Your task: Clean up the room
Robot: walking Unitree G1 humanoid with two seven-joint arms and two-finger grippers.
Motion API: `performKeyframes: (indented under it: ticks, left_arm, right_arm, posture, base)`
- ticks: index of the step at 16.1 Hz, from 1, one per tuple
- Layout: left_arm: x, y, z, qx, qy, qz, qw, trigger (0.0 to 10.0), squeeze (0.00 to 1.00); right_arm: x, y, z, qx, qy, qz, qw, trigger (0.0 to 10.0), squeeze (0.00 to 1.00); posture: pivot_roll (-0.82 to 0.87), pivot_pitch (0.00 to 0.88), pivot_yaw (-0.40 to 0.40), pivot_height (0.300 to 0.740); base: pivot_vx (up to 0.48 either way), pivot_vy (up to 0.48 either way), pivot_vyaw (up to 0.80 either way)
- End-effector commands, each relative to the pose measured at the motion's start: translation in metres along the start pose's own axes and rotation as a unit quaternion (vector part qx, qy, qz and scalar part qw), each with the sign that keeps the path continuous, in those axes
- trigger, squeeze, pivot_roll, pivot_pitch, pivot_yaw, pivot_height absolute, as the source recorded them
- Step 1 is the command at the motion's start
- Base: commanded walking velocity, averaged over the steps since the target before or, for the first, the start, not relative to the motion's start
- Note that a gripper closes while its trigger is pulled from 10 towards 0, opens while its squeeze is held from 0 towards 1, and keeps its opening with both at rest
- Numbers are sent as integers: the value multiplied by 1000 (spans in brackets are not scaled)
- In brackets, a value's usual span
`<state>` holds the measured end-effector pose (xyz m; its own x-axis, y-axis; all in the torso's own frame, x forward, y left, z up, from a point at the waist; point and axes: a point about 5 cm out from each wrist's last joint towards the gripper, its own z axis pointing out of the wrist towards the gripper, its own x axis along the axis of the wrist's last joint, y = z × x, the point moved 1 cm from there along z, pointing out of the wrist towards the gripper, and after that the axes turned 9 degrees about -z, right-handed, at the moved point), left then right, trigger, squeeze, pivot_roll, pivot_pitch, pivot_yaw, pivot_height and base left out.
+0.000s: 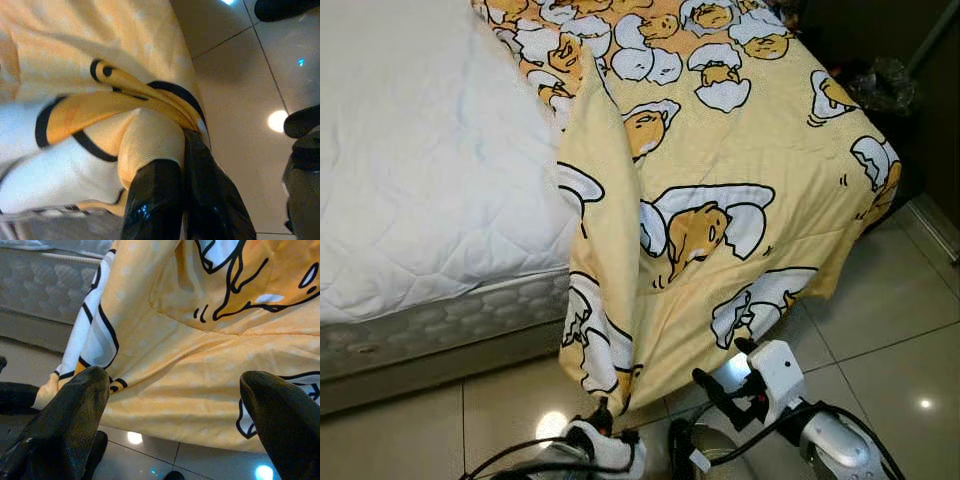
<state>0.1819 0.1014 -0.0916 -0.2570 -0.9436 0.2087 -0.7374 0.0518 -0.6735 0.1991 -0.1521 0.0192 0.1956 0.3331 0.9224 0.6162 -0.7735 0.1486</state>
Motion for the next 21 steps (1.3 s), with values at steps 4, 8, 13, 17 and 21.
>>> performKeyframes:
  ticks: [4, 8, 13, 17, 21]
  left_arm:
    - [-18, 35, -17, -54, -26, -7, 998, 10000, 1000]
    - [-24, 64, -30, -126, -61, -40, 989, 10000, 1000]
    - [-31, 84, -43, -147, -75, -70, 984, 10000, 1000]
    - [-35, 81, -46, -112, -85, -207, 968, 10000, 1000]
    - [-31, -95, -3, 168, 67, -538, 823, 10000, 1000]
  right_arm:
    - [-11, 1, -2, 5, -10, 2, 1000, 10000, 0]
    - [-28, 7, -3, 3, -24, 5, 1000, 10000, 0]
    - [-51, 11, 0, 3, -46, 13, 999, 10000, 0]
    - [-34, 0, 12, 8, -13, 2, 1000, 10000, 0]
    - [-7, 9, 15, -19, 39, -8, 999, 10000, 0]
  posture:
    - [-234, 169, -1, 731]
    - [-236, 168, 1, 731]
    - [-226, 172, 0, 731]
    - [-218, 171, 0, 731]
    - [-213, 165, 3, 731]
  base:
    - [0, 0, 0]
    - [0, 0, 0]
    - [0, 0, 0]
    - [0, 0, 0]
    - [0, 0, 0]
